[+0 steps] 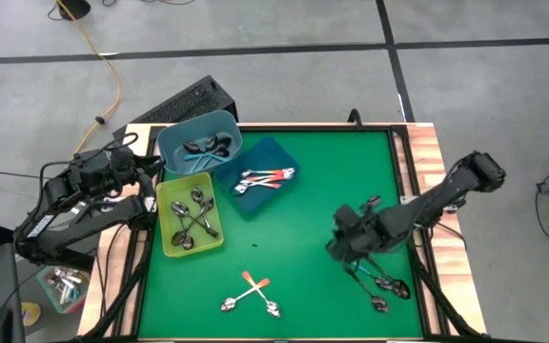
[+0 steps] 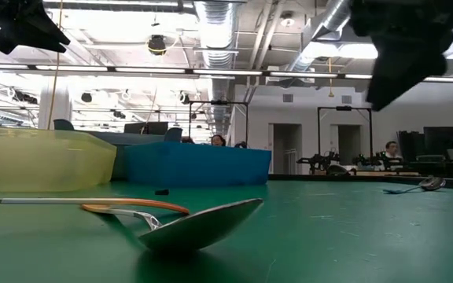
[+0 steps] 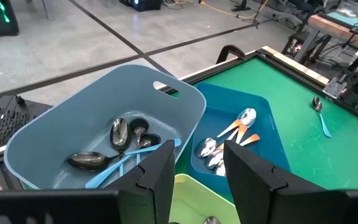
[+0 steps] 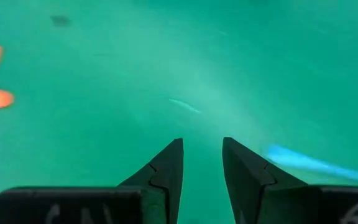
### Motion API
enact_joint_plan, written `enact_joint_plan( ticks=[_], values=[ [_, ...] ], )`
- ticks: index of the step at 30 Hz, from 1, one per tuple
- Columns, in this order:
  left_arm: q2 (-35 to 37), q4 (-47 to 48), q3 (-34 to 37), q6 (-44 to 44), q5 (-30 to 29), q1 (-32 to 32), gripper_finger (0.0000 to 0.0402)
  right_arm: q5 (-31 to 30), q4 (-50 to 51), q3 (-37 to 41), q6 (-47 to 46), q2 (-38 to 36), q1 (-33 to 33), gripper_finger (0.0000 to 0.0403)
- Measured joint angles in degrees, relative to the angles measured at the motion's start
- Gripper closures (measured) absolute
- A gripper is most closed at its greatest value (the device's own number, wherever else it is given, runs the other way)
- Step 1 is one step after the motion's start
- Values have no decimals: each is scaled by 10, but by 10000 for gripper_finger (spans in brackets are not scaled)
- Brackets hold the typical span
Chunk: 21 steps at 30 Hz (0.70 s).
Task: Sort silverware by color (type)
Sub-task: Put the black spoon into the green bin
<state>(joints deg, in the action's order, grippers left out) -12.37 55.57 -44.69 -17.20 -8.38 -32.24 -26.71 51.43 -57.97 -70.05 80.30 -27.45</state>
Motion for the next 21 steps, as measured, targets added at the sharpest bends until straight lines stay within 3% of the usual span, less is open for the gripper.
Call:
enact_joint_plan(
  ticks=[7,12,16,21],
  values=[
    [0,0,0,0,0,0,280,-27,-263,14,195,99,-3,280],
    [0,0,0,0,0,0,280,40,-453,-3,366,182,18,280],
    [0,0,0,0,0,0,280,59,-463,-50,417,237,31,280],
    [0,1,0,0,0,0,280,89,-369,-93,374,268,47,280]
  ],
)
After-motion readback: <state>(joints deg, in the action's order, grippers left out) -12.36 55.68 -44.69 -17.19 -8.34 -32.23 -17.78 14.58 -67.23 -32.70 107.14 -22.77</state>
